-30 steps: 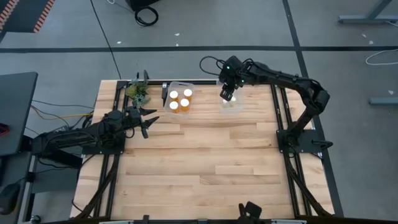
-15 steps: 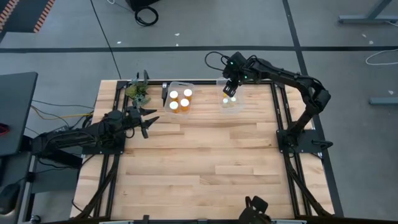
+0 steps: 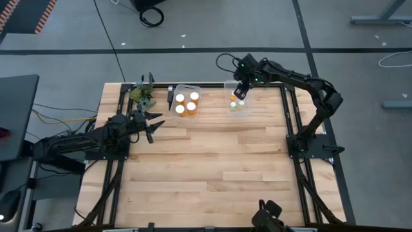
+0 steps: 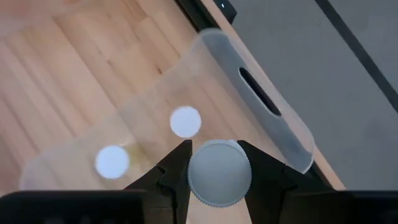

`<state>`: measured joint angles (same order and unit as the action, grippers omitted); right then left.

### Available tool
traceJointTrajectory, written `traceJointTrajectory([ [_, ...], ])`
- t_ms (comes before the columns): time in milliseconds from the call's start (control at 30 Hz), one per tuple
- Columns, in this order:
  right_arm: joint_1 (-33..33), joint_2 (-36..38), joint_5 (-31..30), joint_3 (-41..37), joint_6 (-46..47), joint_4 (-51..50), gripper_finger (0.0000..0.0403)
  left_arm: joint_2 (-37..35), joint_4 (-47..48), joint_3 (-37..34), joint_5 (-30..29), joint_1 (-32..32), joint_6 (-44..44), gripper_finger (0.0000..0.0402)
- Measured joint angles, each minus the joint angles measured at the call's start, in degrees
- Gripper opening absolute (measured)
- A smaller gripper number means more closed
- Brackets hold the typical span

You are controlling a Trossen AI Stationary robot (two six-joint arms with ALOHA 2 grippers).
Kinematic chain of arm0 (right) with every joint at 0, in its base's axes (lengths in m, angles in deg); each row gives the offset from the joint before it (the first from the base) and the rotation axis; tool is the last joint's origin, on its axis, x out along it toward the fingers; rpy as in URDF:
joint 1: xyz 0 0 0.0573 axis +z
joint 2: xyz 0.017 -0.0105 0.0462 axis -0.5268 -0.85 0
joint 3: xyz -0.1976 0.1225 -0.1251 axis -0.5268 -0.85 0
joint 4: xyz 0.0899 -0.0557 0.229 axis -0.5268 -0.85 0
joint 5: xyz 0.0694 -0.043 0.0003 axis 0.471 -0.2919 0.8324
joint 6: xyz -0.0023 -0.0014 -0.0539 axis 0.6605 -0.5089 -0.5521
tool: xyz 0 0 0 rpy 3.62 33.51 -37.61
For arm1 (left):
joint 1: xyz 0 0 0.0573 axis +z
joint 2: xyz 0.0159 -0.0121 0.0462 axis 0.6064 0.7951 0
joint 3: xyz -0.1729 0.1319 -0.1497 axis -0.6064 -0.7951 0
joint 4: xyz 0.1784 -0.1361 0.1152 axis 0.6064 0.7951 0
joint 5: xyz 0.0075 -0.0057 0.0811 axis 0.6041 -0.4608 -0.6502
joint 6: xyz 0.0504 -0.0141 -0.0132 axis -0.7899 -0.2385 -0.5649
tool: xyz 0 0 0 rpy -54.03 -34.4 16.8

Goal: Pick and place medicine bottles into bin by pill shape (circle, oval)
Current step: Put the small yellow pill bottle into the right transparent bin

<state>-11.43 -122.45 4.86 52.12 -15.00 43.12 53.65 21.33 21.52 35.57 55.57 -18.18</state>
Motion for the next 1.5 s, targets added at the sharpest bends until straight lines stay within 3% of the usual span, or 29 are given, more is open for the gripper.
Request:
traceJointTrajectory([
  [933, -1.62, 0.0, 0.02, -15.08, 2.59, 15.73, 0.0127, 0.0, -0.44, -0.02, 0.02, 0.01, 0.3, 0.0172],
  [1500, 3.02, -0.26, -1.8, -16.76, 6.25, 18.21, 0.0127, 0.02, -1.9, -0.02, 0.0, 0.0, -0.85, 0.0172],
])
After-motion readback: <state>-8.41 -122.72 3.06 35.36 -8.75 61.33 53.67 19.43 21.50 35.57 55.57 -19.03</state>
